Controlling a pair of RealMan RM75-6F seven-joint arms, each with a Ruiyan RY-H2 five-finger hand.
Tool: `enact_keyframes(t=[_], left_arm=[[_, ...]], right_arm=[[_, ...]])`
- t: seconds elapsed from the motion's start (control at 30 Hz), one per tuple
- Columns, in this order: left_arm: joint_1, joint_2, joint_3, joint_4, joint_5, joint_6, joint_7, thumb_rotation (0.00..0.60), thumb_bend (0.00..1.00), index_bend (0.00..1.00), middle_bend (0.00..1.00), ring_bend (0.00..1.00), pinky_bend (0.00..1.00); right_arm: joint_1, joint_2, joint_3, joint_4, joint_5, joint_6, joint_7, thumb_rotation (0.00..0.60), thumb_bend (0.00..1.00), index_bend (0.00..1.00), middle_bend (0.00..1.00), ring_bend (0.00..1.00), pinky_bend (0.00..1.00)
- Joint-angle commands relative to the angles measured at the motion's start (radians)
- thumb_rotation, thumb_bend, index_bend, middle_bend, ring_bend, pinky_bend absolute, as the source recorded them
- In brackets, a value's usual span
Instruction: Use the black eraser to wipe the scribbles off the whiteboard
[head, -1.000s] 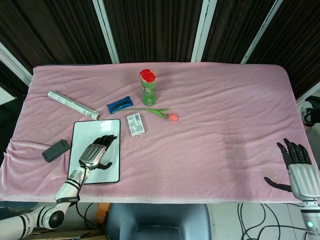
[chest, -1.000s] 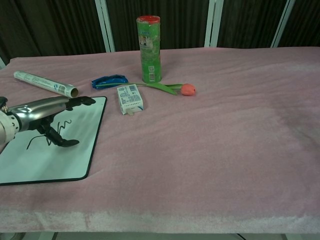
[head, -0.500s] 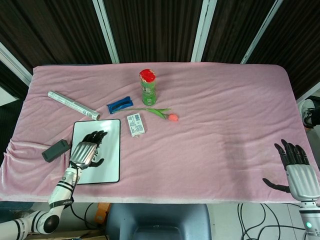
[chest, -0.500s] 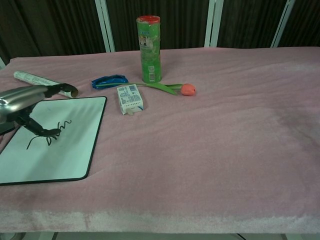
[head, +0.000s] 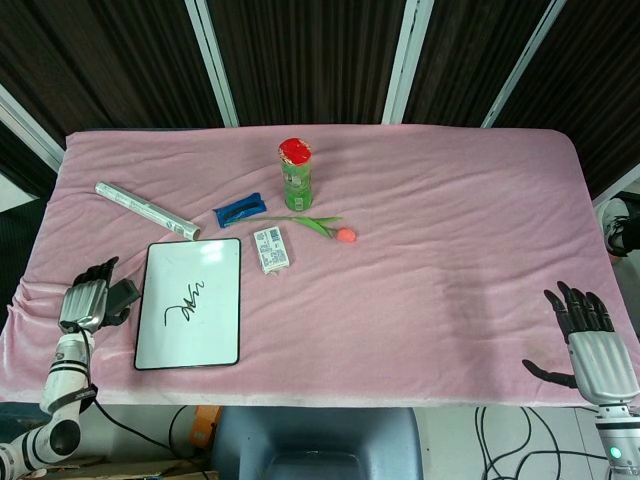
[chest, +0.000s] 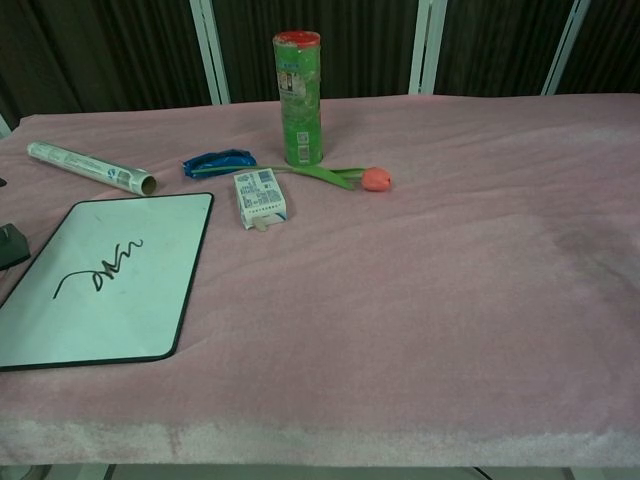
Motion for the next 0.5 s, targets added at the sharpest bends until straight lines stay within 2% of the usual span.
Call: enact_keyframes(t=[0.03,0.17,0.23,0.37,0.5], left_arm=[[-0.006,0.002,0.001,0.015,-0.032,-0.036,-0.003,0.600,0.29,0.05,0.11,0.09,0.16],[-0.011,-0.008,0.003,0.027,-0.044,-0.038,0.008,0.600,0.29,0.07,0.13,0.10,0.19],[-0.014,-0.014,0.002,0.038,-0.058,-0.035,0.018,0.600,0.29,0.10,0.17,0.15,0.23],[-0.018,-0.029,-0.004,0.065,-0.100,-0.034,0.037,0.600,0.29,0.24,0.28,0.27,0.35],[-0.024,-0.027,-0.003,0.076,-0.131,-0.057,0.048,0.600,0.29,0.30,0.33,0.32,0.39]], right_arm=[[-0.001,0.002,0.000,-0.001,0.000,0.002,0.004,0.600,0.26,0.00,0.00,0.00,0.11],[-0.002,0.005,0.000,0.000,-0.003,0.005,0.011,0.600,0.26,0.00,0.00,0.00,0.11],[-0.004,0.007,-0.002,0.000,-0.006,0.007,0.014,0.600,0.26,0.00,0.00,0.00,0.11],[-0.007,0.011,-0.003,0.001,-0.012,0.014,0.023,0.600,0.26,0.00,0.00,0.00,0.11],[-0.009,0.012,-0.004,0.002,-0.013,0.017,0.026,0.600,0.26,0.00,0.00,0.00,0.11]])
